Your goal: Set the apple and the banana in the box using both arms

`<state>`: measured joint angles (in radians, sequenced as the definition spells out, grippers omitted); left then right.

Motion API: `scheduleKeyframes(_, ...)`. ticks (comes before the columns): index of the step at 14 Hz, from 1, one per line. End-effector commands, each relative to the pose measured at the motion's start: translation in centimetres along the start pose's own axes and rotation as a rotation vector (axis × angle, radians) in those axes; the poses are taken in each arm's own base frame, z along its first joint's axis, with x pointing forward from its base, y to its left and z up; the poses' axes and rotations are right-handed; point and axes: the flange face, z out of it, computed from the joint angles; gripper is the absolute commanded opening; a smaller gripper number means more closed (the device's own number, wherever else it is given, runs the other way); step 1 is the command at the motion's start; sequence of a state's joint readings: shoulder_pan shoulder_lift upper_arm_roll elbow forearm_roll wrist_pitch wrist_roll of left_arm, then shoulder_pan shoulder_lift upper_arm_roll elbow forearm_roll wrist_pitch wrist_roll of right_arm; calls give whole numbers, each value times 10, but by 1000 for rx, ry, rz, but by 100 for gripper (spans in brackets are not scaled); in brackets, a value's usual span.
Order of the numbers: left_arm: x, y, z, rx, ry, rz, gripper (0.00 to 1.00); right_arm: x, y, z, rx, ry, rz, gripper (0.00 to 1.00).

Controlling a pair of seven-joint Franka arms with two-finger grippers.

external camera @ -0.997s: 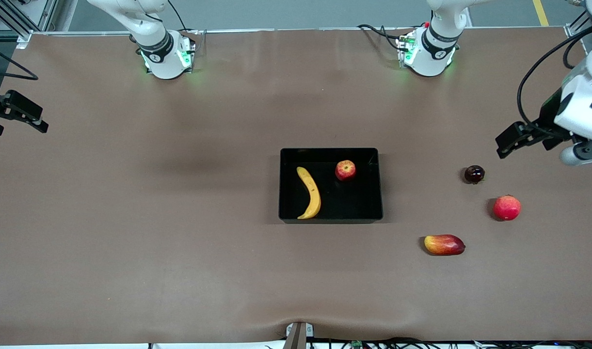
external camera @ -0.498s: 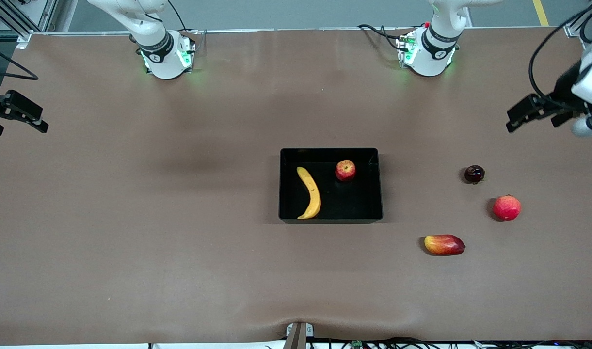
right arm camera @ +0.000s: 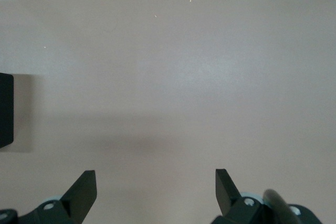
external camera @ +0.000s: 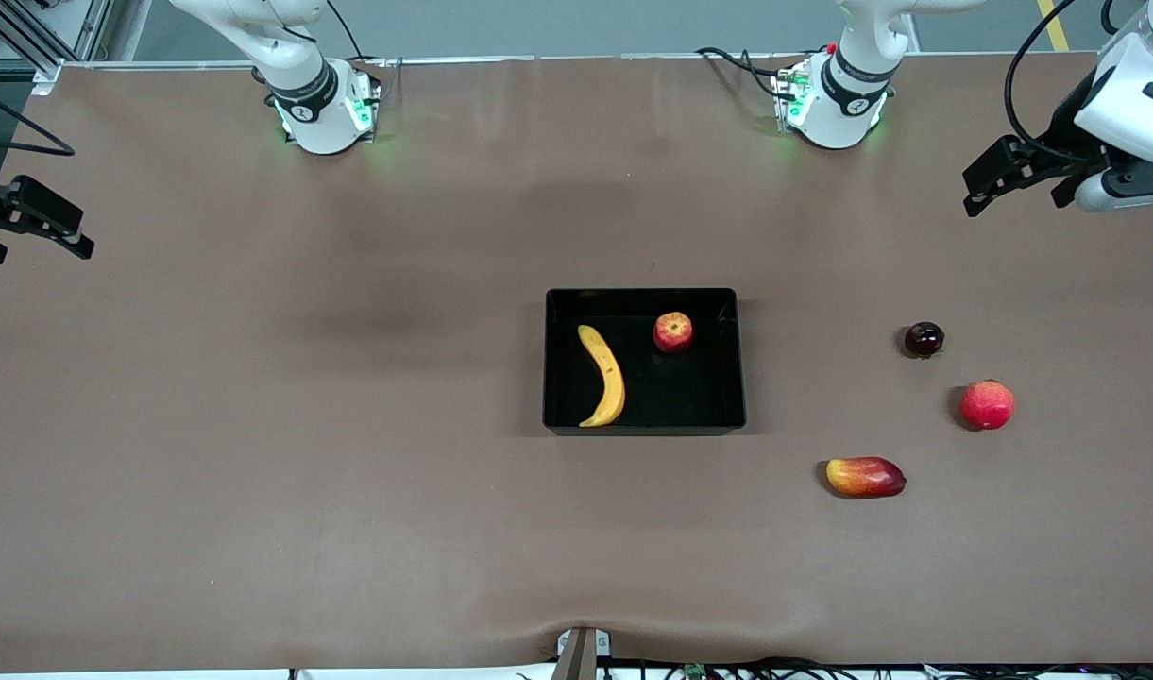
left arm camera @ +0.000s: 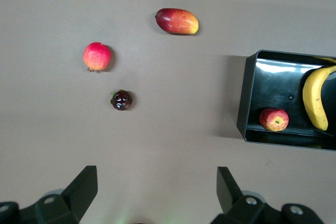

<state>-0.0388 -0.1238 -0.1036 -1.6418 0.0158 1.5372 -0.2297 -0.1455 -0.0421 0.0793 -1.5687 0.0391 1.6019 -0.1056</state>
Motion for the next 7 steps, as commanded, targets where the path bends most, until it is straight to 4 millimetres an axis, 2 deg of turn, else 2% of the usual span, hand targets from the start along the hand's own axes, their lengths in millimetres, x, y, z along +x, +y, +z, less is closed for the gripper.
scheduleKeyframes(1, -5, 0, 2, -16, -1, 6, 100, 2, 2, -3, 12, 0, 16, 100)
scheduleKeyframes(4, -11, 2, 7, -11, -13, 15, 100, 2, 2, -3, 12, 0, 16, 100)
scheduleKeyframes(7, -14, 2, 4, -11, -8, 18, 100, 2, 2, -3, 12, 0, 16, 100)
